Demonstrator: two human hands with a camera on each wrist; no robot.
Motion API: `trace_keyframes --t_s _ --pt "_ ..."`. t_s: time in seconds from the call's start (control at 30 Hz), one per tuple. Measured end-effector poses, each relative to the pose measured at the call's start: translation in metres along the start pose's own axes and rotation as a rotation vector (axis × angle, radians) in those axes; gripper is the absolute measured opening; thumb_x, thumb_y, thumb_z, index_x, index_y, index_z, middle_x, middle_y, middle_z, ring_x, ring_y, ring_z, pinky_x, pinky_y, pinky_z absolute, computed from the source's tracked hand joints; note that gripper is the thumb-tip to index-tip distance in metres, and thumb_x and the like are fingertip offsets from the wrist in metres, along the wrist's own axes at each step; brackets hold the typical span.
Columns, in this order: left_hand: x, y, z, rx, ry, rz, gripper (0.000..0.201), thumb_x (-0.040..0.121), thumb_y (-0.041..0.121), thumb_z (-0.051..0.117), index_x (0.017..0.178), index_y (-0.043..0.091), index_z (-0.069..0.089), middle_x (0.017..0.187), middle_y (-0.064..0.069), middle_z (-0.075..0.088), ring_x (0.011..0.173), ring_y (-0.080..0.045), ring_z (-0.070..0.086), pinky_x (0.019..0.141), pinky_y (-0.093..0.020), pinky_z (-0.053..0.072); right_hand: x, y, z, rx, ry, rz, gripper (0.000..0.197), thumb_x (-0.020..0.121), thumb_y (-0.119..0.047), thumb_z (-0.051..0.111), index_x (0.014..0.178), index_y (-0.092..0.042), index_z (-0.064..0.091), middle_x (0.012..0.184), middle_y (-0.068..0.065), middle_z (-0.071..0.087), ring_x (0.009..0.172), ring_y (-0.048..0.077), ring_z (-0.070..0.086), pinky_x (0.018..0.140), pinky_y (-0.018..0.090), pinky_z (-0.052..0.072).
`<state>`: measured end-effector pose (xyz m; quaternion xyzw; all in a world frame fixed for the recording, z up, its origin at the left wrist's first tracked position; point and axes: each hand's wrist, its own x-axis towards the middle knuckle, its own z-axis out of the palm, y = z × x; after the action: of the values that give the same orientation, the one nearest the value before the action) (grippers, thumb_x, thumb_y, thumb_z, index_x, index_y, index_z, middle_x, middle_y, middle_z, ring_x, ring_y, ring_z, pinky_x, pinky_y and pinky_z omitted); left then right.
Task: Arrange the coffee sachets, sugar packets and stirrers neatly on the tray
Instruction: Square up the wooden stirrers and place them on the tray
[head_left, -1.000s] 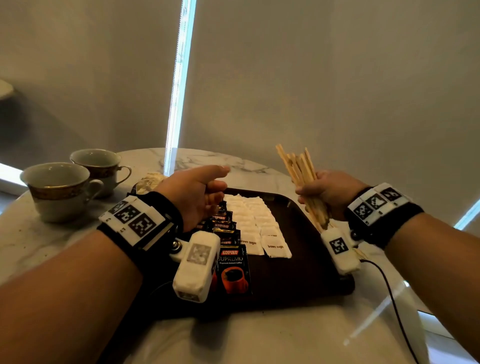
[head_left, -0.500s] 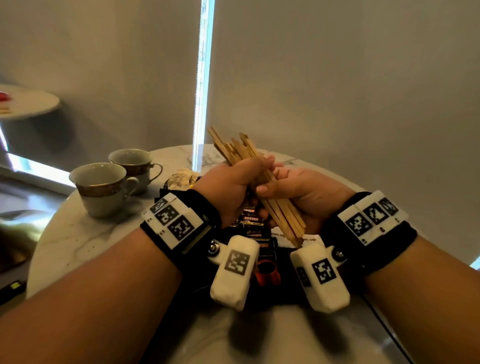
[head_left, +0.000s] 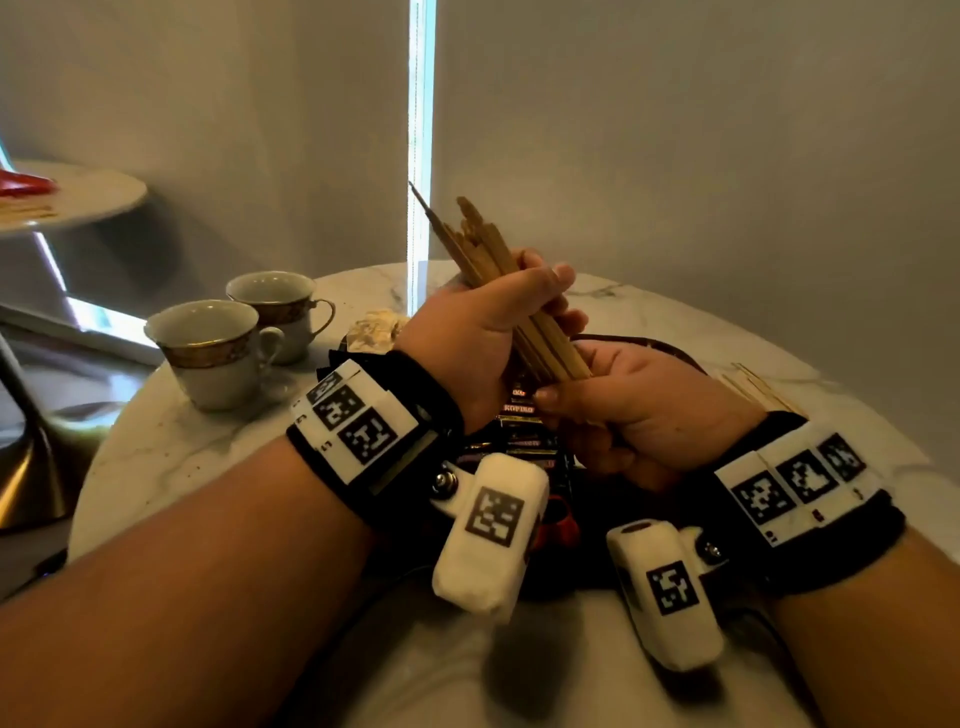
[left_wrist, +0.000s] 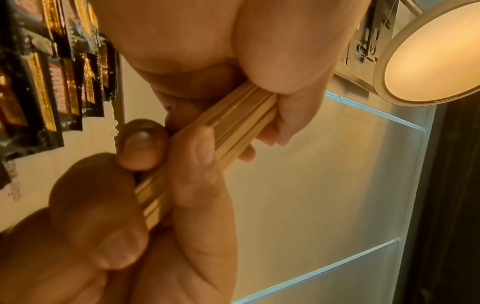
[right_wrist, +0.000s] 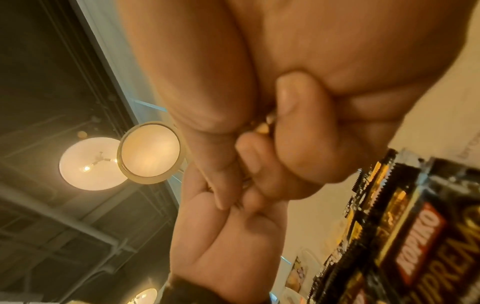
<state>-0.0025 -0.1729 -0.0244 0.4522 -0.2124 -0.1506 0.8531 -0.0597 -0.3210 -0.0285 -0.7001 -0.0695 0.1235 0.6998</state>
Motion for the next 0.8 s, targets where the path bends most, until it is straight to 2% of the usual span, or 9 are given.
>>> trace_keyframes --t_s 0.07,0.13,0.2,0.27,0.33,0.47,0.57,0.67,0.8 --pt "-0.002 -0.001 0.002 0.007 -0.037 0.015 0.019 0.076 0.017 0.076 0.084 0.014 0.058 0.072 -0.002 0.062 0.075 -0.023 0.069 0.065 -0.037 0.057 -0.003 0.002 -0.001 0.002 0.001 -0.007 0.009 0.077 -0.009 0.067 0.084 -0.013 0.062 0.067 0.006 0.058 0.043 0.012 0.038 0.04 0.022 0.021" --pt "-0.003 -0.002 0.004 0.022 -0.037 0.05 0.018 0.083 0.021 0.075 0.078 0.015 0.058 0.072 -0.002 0.059 0.076 -0.023 0.067 0.071 -0.041 0.056 -0.006 0.003 -0.002 0.028 0.008 -0.014 0.01 0.077 -0.009 0.067 0.086 -0.01 0.064 0.069 0.007 0.06 0.044 0.012 0.042 0.037 0.021 0.024" --pt "-0.003 0.002 0.005 -0.001 0.011 0.107 0.024 0.085 0.027 0.074 0.075 0.013 0.057 0.07 -0.002 0.057 0.07 -0.021 0.064 0.075 -0.043 0.056 -0.009 -0.001 -0.002 0.106 0.047 -0.019 0.019 0.081 -0.015 0.07 0.095 -0.004 0.065 0.078 0.01 0.063 0.051 0.014 0.053 0.039 0.021 0.037" --pt "-0.002 0.01 0.003 -0.073 0.078 0.17 0.03 0.078 0.032 0.077 0.078 0.011 0.056 0.068 -0.001 0.057 0.067 -0.018 0.064 0.077 -0.042 0.057 -0.011 -0.008 -0.004 0.244 0.107 0.004 0.043 0.085 -0.039 0.064 0.106 -0.002 0.064 0.089 0.015 0.066 0.065 0.019 0.064 0.052 0.026 0.053" --pt "0.0 0.019 0.0 -0.141 0.123 0.217 0.037 0.071 0.035 0.08 0.082 0.01 0.056 0.069 -0.001 0.059 0.067 -0.017 0.066 0.077 -0.041 0.058 -0.012 -0.015 -0.009 0.381 0.181 0.069 0.076 0.08 -0.063 0.055 0.119 0.003 0.06 0.099 0.021 0.068 0.082 0.028 0.069 0.07 0.034 0.06" --pt "-0.001 0.021 0.003 -0.163 0.166 0.248 0.035 0.068 0.033 0.079 0.083 0.01 0.057 0.067 0.0 0.062 0.068 -0.017 0.067 0.078 -0.042 0.059 -0.009 -0.016 -0.013 0.626 0.168 0.093 0.104 0.082 -0.081 0.042 0.131 0.011 0.052 0.129 0.031 0.059 0.117 0.043 0.061 0.1 0.05 0.05" --pt "-0.008 0.005 0.014 -0.078 0.126 0.209 0.026 0.071 0.027 0.078 0.08 0.012 0.059 0.067 -0.002 0.063 0.071 -0.021 0.067 0.083 -0.047 0.058 -0.009 -0.009 0.0 0.819 -0.026 -0.005 0.112 0.078 -0.081 0.051 0.14 0.011 0.043 0.15 0.026 0.04 0.138 0.044 0.042 0.116 0.053 0.032" --pt "-0.011 -0.006 0.02 -0.066 0.106 0.179 0.02 0.075 0.018 0.078 0.079 0.012 0.059 0.067 -0.005 0.062 0.071 -0.024 0.065 0.08 -0.045 0.057 -0.01 -0.006 0.004 0.969 -0.134 -0.09 0.11 0.076 -0.076 0.06 0.148 0.004 0.037 0.159 0.011 0.028 0.143 0.04 0.035 0.12 0.056 0.022" --pt "-0.01 -0.004 0.017 -0.019 0.111 0.195 0.02 0.074 0.022 0.078 0.076 0.014 0.06 0.068 -0.003 0.063 0.073 -0.023 0.066 0.079 -0.043 0.056 -0.006 -0.004 0.0 0.824 -0.048 -0.007 0.115 0.077 -0.084 0.047 0.144 0.009 0.038 0.145 0.031 0.045 0.135 0.05 0.042 0.119 0.058 0.023"
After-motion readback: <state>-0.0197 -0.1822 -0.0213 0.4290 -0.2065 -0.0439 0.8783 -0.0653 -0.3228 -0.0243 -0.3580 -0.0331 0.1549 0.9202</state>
